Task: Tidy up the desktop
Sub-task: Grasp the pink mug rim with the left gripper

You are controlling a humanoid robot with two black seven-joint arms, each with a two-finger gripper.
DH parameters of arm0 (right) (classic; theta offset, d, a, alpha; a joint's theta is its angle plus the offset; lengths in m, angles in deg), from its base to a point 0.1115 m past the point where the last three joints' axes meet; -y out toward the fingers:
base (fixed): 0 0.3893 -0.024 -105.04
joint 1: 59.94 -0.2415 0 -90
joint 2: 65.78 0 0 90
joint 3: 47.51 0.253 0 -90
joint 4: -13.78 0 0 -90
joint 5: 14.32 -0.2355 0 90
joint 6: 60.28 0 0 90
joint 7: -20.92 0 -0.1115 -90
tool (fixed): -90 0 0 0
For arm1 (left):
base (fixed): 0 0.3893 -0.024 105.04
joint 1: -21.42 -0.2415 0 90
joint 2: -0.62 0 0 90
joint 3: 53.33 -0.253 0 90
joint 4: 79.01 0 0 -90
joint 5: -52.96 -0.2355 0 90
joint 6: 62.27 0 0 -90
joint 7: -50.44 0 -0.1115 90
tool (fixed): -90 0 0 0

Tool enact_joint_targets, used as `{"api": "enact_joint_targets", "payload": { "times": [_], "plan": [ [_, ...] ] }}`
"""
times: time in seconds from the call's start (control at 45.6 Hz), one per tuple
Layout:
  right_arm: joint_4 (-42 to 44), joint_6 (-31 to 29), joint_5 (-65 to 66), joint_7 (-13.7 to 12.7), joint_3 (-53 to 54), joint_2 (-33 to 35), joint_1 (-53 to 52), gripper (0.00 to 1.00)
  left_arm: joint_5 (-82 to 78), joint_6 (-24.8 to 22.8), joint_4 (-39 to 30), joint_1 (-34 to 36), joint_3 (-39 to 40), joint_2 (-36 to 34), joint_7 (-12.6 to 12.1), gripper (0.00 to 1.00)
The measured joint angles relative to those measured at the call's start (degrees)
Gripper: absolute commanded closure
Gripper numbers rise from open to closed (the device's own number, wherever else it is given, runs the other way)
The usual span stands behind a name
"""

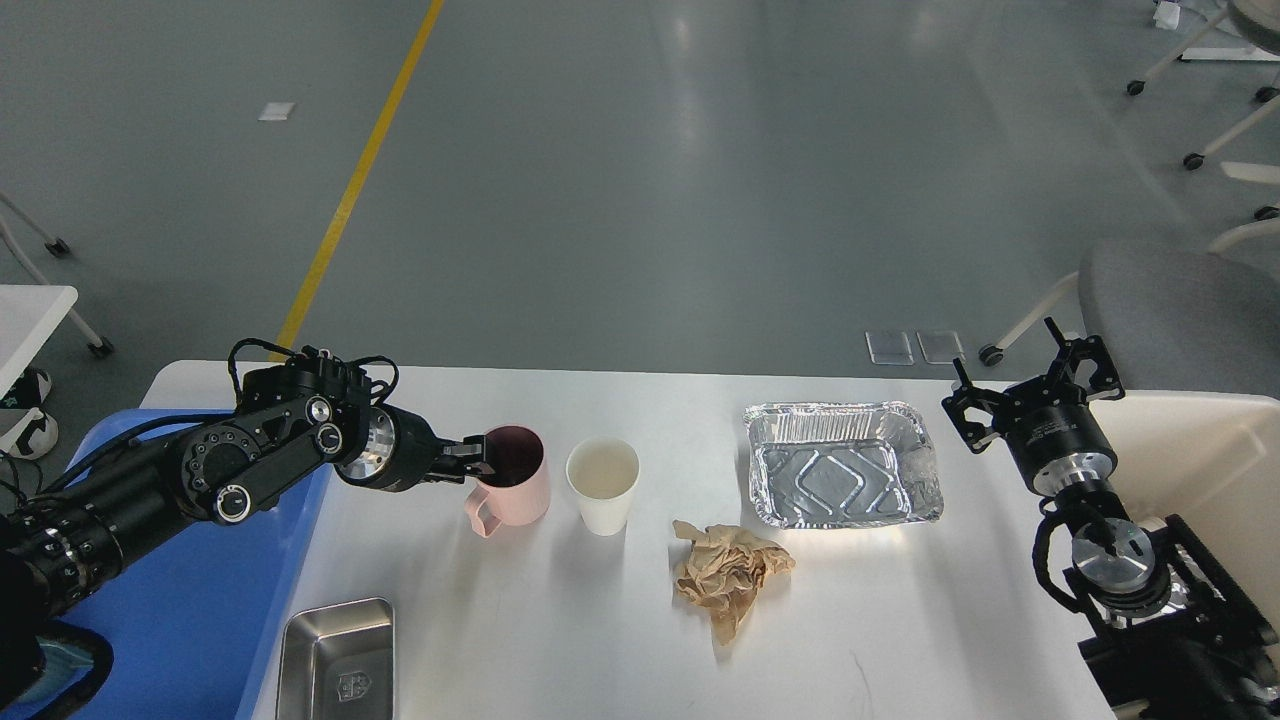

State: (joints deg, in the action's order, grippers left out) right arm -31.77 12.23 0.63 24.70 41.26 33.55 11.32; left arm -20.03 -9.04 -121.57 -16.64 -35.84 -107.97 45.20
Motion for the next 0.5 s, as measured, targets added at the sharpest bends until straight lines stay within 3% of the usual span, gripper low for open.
{"api": "enact_joint_targets", "payload": {
  "times": [0.285, 0.504],
  "plan": [
    [-0.01, -0.08, -0.01, 0.08, 0.00, 0.00, 0.48, 0.00, 0.03, -0.09, 0.03, -0.01, -0.01, 1.01, -0.30, 0.97],
    [-0.12, -0.08, 0.03, 0.09, 0.00, 0.00, 0.79, 0.00, 0.63, -2.69, 0.04, 0.63, -0.33, 1.02, -2.26, 1.00]
  ]
}}
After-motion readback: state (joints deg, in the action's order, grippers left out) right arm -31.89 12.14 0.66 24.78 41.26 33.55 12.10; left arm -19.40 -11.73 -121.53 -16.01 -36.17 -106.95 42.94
